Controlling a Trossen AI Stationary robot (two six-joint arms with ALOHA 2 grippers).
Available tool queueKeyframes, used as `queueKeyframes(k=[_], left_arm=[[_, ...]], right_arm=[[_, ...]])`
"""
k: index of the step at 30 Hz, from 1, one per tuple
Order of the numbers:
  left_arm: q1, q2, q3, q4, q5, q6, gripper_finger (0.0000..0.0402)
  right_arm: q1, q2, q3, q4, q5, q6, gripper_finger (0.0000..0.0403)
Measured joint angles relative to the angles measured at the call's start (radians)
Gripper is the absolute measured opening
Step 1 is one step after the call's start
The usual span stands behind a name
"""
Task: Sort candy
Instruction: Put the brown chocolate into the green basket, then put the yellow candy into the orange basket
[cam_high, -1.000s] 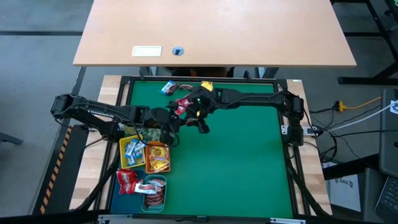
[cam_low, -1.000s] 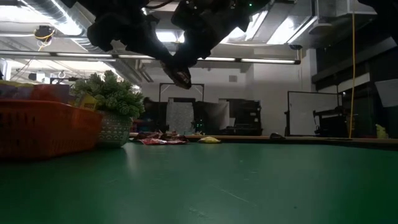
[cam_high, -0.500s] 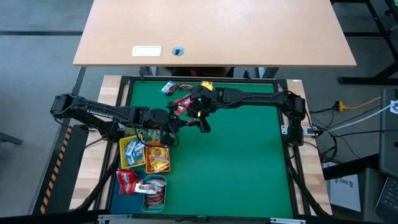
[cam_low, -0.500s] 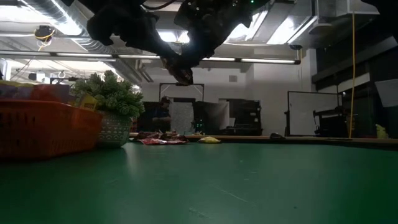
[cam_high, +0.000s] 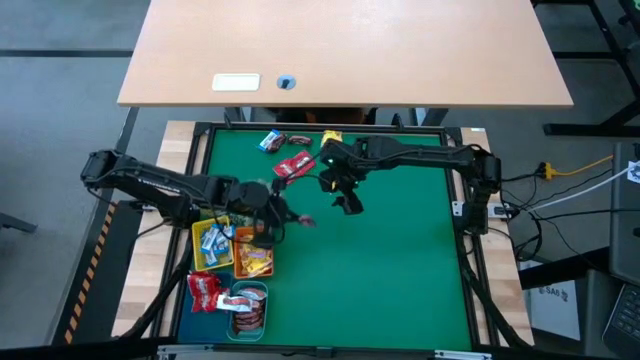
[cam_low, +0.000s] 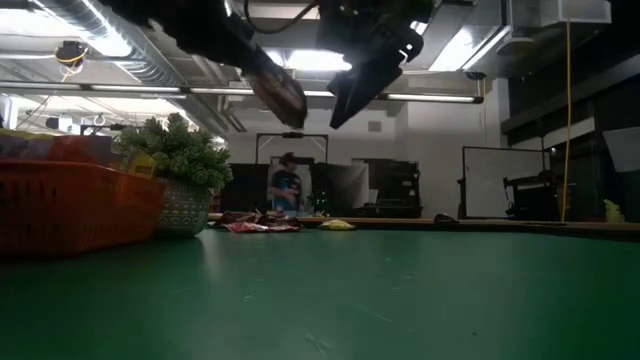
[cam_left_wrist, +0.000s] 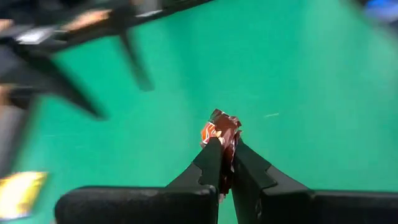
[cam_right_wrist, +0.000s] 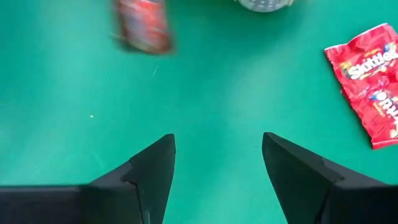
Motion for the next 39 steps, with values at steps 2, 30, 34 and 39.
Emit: queueKeyframes(k=[2, 30, 34, 39], left_arm=[[-0.023, -0.005, 0.0, -0.009, 0.084, -0.08, 0.0014], [-0.571, -0.027, 0.001, -0.224, 0.208, -1.402, 0.0064], [-0.609, -0.027, 0.001, -0.298, 0.208, -1.503, 0.0084], [-0.624, -0.027, 0.001, -0.355, 0.146, -1.51, 0.0109]], right_arm=[[-0.001, 0.0, -0.007, -0.001, 0.0, 0.0, 0.0241], [0.0, 0.0, -0.008, 0.014, -0.008, 0.008, 0.0241], [0.0, 0.0, -0.008, 0.013, -0.008, 0.008, 0.0241], [0.0, 0.0, -0.008, 0.013, -0.008, 0.008, 0.0241]])
